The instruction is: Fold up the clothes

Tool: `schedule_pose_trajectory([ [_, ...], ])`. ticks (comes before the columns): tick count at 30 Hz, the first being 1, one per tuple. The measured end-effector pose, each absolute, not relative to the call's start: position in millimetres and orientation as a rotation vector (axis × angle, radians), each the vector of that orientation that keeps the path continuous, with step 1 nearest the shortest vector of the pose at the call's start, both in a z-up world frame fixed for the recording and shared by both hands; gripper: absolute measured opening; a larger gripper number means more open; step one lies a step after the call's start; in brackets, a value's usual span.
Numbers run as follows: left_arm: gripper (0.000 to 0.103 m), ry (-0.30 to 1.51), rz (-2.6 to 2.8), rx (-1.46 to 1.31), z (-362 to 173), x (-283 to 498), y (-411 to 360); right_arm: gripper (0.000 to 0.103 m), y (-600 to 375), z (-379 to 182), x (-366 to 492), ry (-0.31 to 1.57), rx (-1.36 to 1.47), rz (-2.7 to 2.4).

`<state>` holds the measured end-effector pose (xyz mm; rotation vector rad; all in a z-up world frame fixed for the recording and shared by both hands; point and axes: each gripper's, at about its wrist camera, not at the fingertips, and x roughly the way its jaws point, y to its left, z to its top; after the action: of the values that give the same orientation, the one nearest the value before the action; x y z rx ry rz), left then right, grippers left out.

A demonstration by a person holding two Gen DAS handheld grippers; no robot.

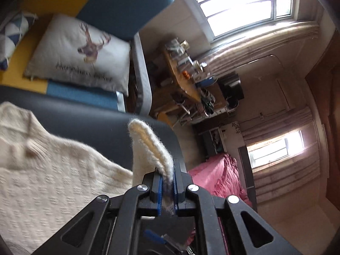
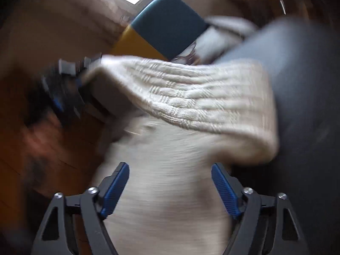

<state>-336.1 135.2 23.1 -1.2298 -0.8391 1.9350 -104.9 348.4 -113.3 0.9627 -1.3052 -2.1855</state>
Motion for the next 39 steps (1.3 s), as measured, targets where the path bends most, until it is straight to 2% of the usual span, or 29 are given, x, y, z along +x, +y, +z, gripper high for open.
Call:
schedule_pose_trajectory([
  [1,0.006,-0.831,1.947,-1.225,28,-337,124,0.09,351,-123,-105,-1.458,0.896,-2.063],
  [4,0.006,-0.801,1.977,-1.215,37,-332,96,0.096,351,-145,-104,-1.729,0.763,-1.862],
  [8,0.006,-0.72,2.017,-1.182,48,-320,72,0.096,346,-163,-112,-1.838,0.838,-1.857],
  [12,0.006,-0.784,1.974,-1.149,51,-317,46,0.096,355,-184,-113,-1.989,0.776,-1.842],
  [21,0.006,-0.93,2.021,-1.081,37,-305,-50,0.099,354,-187,-137,-1.97,0.808,-1.934],
  [24,0.006,-0.941,2.066,-1.142,6,-296,-83,0.099,353,-188,-145,-1.963,0.818,-1.964],
  [33,0.006,-0.984,2.149,-1.515,-136,-273,-155,0.099,344,-186,-163,-1.869,0.898,-2.084],
  [36,0.006,-0.975,2.148,-1.546,-154,-268,-158,0.099,339,-183,-165,-1.801,0.948,-2.143],
  [39,0.006,-0.972,2.155,-1.472,-144,-261,-160,0.099,333,-177,-168,-1.722,1.003,-2.205],
])
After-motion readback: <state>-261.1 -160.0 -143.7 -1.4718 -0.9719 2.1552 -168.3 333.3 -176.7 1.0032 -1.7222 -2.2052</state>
